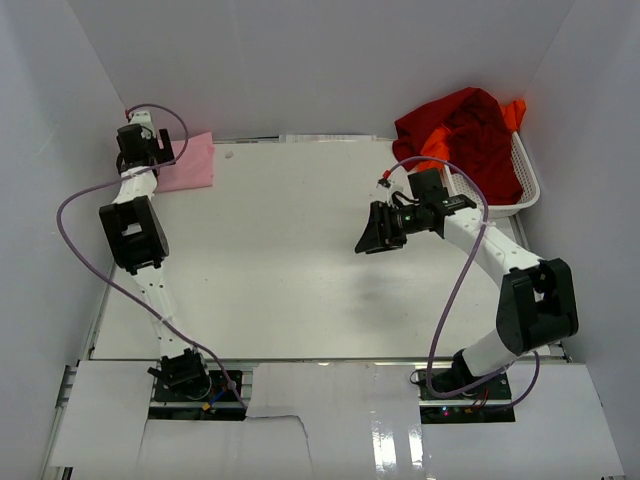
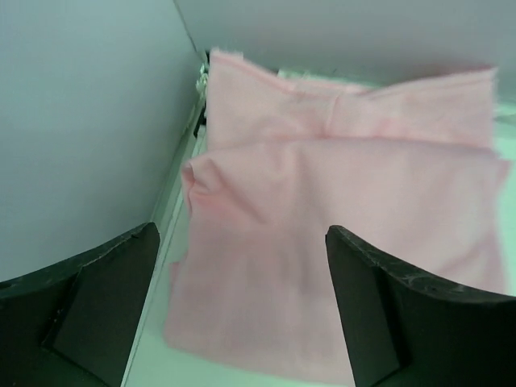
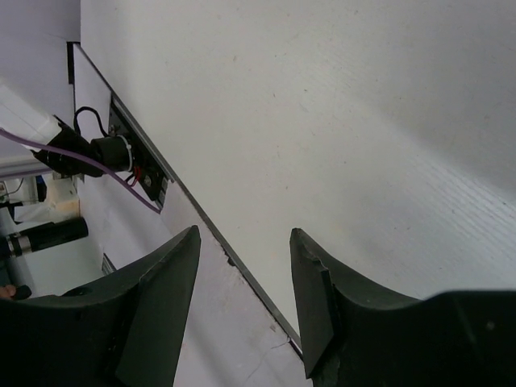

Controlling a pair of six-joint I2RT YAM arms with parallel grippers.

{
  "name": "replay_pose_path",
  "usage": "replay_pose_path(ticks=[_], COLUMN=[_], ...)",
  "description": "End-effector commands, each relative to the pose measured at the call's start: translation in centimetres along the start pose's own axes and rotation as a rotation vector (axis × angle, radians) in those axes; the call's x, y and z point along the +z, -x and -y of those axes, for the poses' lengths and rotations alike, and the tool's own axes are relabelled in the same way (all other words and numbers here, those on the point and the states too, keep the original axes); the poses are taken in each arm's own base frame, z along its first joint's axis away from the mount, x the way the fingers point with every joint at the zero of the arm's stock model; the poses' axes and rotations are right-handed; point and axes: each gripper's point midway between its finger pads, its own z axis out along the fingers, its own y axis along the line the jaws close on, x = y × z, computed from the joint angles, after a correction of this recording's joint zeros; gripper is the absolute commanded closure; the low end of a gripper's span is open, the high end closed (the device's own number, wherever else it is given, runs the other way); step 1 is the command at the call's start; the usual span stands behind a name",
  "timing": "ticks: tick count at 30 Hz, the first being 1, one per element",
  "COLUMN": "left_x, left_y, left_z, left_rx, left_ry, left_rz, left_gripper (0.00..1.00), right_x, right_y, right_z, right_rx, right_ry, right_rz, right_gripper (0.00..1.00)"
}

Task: Fold and stack the t-shirts
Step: Put the neatly folded tshirt into the corner of the board with the left arm

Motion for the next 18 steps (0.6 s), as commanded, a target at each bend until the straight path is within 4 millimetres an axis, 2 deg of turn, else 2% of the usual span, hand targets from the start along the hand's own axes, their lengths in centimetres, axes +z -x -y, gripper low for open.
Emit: replay_pose_path(ticks=[1, 3, 4, 5, 6, 7, 10, 11, 13, 14, 16, 17, 18], left_x=[-9.0, -11.2, -13.6, -14.7, -15.6, -17.8, -19.6, -21.3, -23.2, -25.4, -27.8, -30.3, -31.7], left_y=[14.6, 16.2, 17.7, 18.0, 17.1, 18.0, 13.3, 10.5, 7.6, 4.6, 2.2, 0.2, -0.5], left_z=[-1.2, -1.7, -1.8, -2.0, -1.8, -1.9, -0.5, 0.3, 2.2, 3.3, 4.7, 5.2, 5.9], left_rx=[0.001, -0.016, -0.051, -0.077, -0.097, -0.113, -0.205, -0.227, -0.232, -0.228, -0.246, -0.254, -0.273], left_ry=[0.067, 0.109, 0.115, 0.134, 0.132, 0.132, 0.111, 0.096, 0.011, -0.037, -0.105, -0.120, -0.145], left_rz=[0.275, 0.295, 0.317, 0.314, 0.264, 0.269, 0.112, 0.048, -0.008, -0.054, -0.091, -0.105, -0.100], left_gripper=[0.04, 0.02, 0.02, 0.02, 0.02, 0.02, 0.02, 0.02, 0.02, 0.02, 0.02, 0.02, 0.02], right_x=[-1.0, -1.5, -1.6, -1.8, -2.2, -2.3, -3.0, -3.2, -3.7, -4.2, -4.5, -4.7, -4.9], right_y=[-0.2, -0.7, -0.8, -0.9, -1.1, -1.2, -1.5, -1.6, -2.0, -2.1, -2.5, -2.9, -3.1], right_z=[-2.3, -2.8, -2.9, -3.1, -3.6, -3.7, -4.5, -4.6, -4.9, -5.3, -5.3, -5.5, -5.5], right_rx=[-0.063, -0.080, -0.085, -0.093, -0.107, -0.114, -0.146, -0.150, -0.173, -0.193, -0.206, -0.216, -0.224], right_ry=[0.050, 0.051, 0.051, 0.054, 0.058, 0.058, 0.065, 0.063, 0.062, 0.063, 0.058, 0.058, 0.058], right_rz=[0.034, 0.044, 0.049, 0.055, 0.064, 0.070, 0.095, 0.100, 0.113, 0.131, 0.142, 0.151, 0.156], right_gripper=[0.45, 0.45, 0.45, 0.45, 0.45, 0.45, 0.45, 0.44, 0.44, 0.44, 0.44, 0.44, 0.44])
